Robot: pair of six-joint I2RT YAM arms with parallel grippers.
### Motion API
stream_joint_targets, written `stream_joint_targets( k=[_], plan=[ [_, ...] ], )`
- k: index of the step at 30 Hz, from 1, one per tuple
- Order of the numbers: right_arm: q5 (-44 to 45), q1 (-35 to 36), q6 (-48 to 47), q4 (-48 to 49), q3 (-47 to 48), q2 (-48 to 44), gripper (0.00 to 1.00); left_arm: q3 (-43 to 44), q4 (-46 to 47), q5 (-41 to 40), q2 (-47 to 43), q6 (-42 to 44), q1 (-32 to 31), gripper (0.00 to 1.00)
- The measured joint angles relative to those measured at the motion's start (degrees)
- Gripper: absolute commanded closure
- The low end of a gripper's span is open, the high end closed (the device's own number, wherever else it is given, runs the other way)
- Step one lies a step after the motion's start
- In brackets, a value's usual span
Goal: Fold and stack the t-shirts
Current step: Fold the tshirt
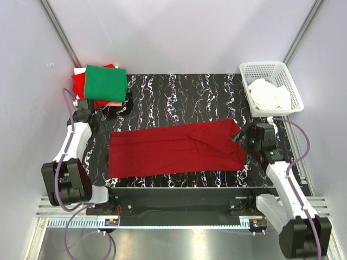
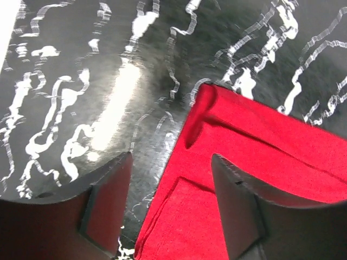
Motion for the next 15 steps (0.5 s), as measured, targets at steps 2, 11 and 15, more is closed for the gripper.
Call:
stream_joint_targets(
  k=[2, 11, 15],
  plan=[
    [0.5, 0.0, 3.4, -1.4, -2.5, -3.3, 0.13, -0.5, 0.6, -0.9, -1.1, -0.6, 0.5, 0.30],
    [-4.8, 0.0, 11.0, 3.1, -5.8, 1.7, 0.15, -1.4, 2.7, 0.2, -2.0, -1.0, -5.2, 0.32],
    [-7.8, 0.2, 12.7, 5.5, -6.5, 12.8, 0.14, 3.4, 1.8, -1.9, 7.1, -2.0, -13.9, 0.33]
  ],
)
